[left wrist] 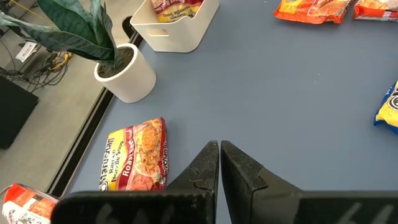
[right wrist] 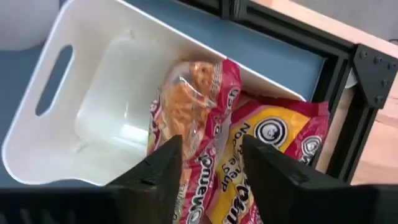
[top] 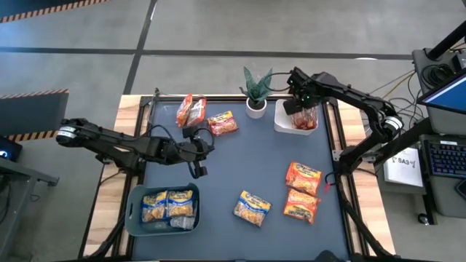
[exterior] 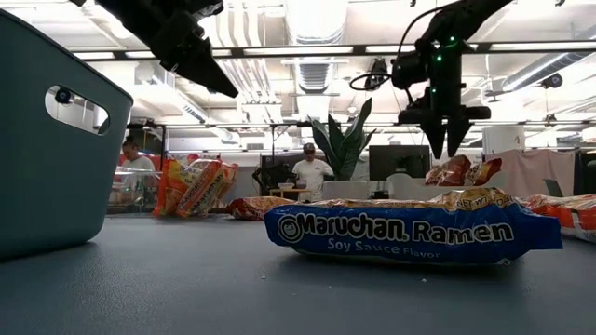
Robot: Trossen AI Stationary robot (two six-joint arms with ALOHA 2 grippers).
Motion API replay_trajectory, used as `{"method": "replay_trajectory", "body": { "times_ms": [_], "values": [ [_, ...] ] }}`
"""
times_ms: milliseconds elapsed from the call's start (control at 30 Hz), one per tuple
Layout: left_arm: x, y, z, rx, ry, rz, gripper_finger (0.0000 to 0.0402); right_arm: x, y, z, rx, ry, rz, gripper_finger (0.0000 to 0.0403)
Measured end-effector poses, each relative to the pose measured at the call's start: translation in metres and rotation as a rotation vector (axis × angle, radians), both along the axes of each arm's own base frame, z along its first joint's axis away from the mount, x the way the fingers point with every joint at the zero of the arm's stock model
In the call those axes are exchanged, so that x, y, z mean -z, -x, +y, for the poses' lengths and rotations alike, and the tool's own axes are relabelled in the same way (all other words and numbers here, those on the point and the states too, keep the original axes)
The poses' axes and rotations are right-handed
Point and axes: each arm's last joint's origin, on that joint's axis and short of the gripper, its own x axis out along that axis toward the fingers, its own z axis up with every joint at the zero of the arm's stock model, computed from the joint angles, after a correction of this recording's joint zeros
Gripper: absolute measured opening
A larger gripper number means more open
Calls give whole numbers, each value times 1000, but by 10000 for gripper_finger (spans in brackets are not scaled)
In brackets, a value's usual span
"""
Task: Sort Maruchan noodles
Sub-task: Put the red noodle pack into the white bin, then put the blue noodle pack into the blue bin
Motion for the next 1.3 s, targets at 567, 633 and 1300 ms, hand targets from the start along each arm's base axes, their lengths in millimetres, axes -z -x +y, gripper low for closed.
{"method": "replay_trajectory", "body": {
  "times_ms": [567,633,1300],
  "values": [
    [2,1,0,0,-1,8,0,25,-11,-12,-2,14,38,10],
    [2,1,0,0,-1,8,0,25,-9,-11,1,9,62,9],
    [2,0,0,-73,99,-51,0,-37,-9,48,-157,183,-120,9]
  ]
}}
